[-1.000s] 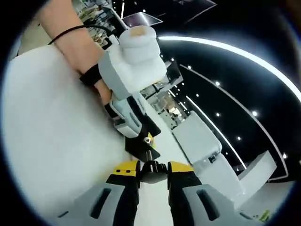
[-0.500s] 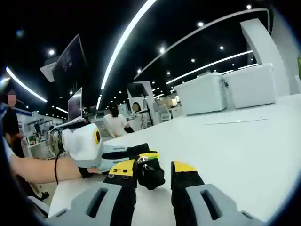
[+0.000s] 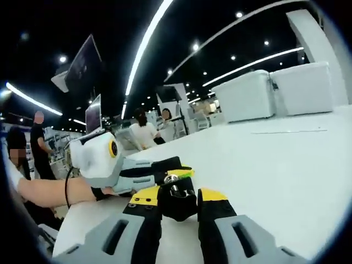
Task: Clamp the fixed fixture on the desktop, loosen the retaining clip, secure it to the edge of the desk, and tighten the retaining clip.
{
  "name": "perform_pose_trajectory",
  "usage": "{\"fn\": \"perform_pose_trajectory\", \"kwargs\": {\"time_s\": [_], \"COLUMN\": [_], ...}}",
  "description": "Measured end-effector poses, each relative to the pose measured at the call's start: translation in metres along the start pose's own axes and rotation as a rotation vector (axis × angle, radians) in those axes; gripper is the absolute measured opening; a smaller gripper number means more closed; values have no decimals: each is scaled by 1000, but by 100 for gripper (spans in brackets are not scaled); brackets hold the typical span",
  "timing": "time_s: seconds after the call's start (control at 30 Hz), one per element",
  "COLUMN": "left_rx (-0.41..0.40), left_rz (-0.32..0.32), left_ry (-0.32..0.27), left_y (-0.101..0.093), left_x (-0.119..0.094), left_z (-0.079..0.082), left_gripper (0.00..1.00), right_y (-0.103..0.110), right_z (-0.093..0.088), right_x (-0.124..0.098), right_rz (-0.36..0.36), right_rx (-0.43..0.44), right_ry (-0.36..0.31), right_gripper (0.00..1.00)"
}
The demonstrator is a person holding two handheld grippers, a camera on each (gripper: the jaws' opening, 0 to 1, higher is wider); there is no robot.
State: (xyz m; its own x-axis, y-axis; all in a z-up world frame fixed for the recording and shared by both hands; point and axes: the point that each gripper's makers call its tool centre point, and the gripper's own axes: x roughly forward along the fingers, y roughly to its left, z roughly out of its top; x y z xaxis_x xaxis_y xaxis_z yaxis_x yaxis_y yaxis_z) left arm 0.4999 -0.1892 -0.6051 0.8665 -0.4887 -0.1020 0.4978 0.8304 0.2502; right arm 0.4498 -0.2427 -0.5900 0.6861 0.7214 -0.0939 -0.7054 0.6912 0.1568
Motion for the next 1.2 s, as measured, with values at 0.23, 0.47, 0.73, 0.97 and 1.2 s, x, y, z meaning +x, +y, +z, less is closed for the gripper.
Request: {"fn": "perform_pose_trajectory", "kwargs": {"time_s": [0.23, 0.47, 0.73, 0.97, 1.2], "left_rx": [-5, -7, -9, -8, -4], "left_rz": [-1, 10, 12, 14, 17], "left_ry": [1, 3, 4, 4, 3], "left_y": [0, 2, 2, 1, 1], "left_x": [0, -2, -2, -3, -3], "left_z": [-1, -2, -2, -2, -2], "left_gripper": [9, 9, 9, 10, 10], "right_y": [0, 10, 18, 25, 31], "right_z": [4, 3, 1, -3, -5], "right_x": [2, 3, 2, 0, 0], "right_rz": [-23, -71, -115, -147, -170], "right_rx": [-163, -451, -699, -888, -1000], "right_ry": [-13, -5, 24, 52, 63], "right_gripper": [24, 24, 24, 24, 24]}}
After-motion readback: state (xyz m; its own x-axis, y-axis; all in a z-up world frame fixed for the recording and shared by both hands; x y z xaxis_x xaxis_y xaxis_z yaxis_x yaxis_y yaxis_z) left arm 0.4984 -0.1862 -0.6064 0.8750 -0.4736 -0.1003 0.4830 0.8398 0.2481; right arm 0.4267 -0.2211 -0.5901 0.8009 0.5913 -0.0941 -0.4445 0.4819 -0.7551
